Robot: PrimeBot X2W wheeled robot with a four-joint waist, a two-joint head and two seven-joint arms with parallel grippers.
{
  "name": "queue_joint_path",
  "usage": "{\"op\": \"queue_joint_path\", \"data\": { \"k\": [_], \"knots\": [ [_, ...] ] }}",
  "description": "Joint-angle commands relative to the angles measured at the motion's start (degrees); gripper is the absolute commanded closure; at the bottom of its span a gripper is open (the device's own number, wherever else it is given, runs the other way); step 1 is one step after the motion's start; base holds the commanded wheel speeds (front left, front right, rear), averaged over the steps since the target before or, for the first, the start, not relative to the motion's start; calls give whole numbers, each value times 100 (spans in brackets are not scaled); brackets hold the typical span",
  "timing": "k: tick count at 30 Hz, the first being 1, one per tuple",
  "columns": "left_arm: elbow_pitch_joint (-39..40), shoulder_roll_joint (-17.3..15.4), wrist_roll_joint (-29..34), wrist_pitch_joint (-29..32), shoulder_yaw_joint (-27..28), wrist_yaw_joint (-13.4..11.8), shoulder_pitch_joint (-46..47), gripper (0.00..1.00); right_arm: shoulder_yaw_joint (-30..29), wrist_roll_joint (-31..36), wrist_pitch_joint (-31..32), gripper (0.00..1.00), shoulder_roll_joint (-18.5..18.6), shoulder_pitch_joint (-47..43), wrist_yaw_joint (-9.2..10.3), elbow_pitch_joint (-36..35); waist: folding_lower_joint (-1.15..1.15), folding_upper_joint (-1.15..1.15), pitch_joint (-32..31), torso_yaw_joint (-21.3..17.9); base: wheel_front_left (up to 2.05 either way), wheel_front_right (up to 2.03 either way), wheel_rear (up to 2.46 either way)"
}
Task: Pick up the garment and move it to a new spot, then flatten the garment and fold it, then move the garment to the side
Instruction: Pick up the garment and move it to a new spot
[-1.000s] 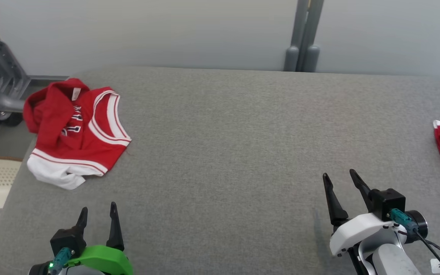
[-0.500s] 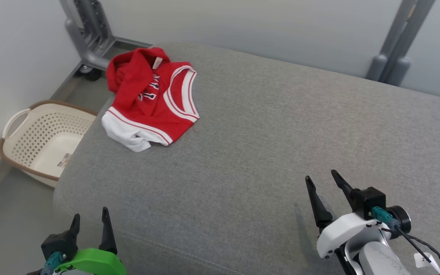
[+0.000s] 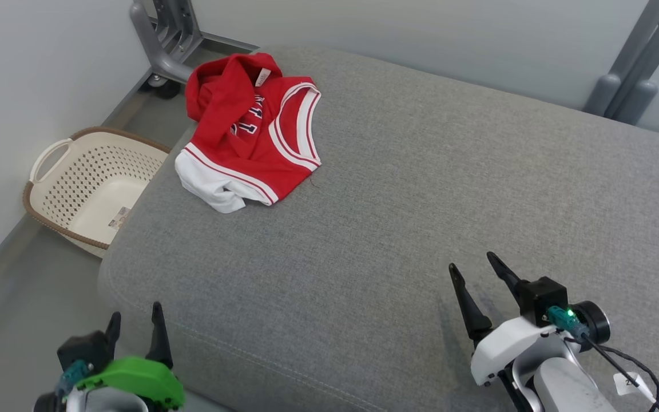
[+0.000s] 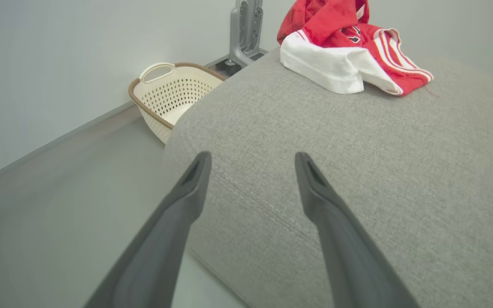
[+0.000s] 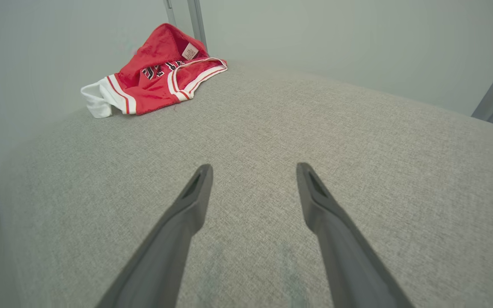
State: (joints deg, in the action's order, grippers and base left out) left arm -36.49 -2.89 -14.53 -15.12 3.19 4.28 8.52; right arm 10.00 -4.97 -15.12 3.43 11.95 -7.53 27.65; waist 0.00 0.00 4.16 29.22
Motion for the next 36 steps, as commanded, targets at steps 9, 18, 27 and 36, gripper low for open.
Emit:
{"op": "queue_joint_path", "data": {
  "k": [9,18,27,36],
  "knots": [
    [-867,-534,-209,-3,-119,322,1831,0,85,117,-3,0,487,365,9,-177,0,0,1015,-740,0,0,0],
    [-1926,-1305,-1394,47,-1137,318,3357,0,172,198,-3,0,1035,852,9,-568,0,0,1945,-1433,0,0,0],
    [-2479,-1687,-2010,105,-1473,319,3847,0,-85,231,-3,0,1245,794,9,-1004,0,0,2379,-1896,0,0,0],
    [-3097,-1642,-2393,290,-1652,319,4192,0,-136,249,5,0,1306,711,9,-1141,0,0,2596,-2128,0,0,0]
  ]
}}
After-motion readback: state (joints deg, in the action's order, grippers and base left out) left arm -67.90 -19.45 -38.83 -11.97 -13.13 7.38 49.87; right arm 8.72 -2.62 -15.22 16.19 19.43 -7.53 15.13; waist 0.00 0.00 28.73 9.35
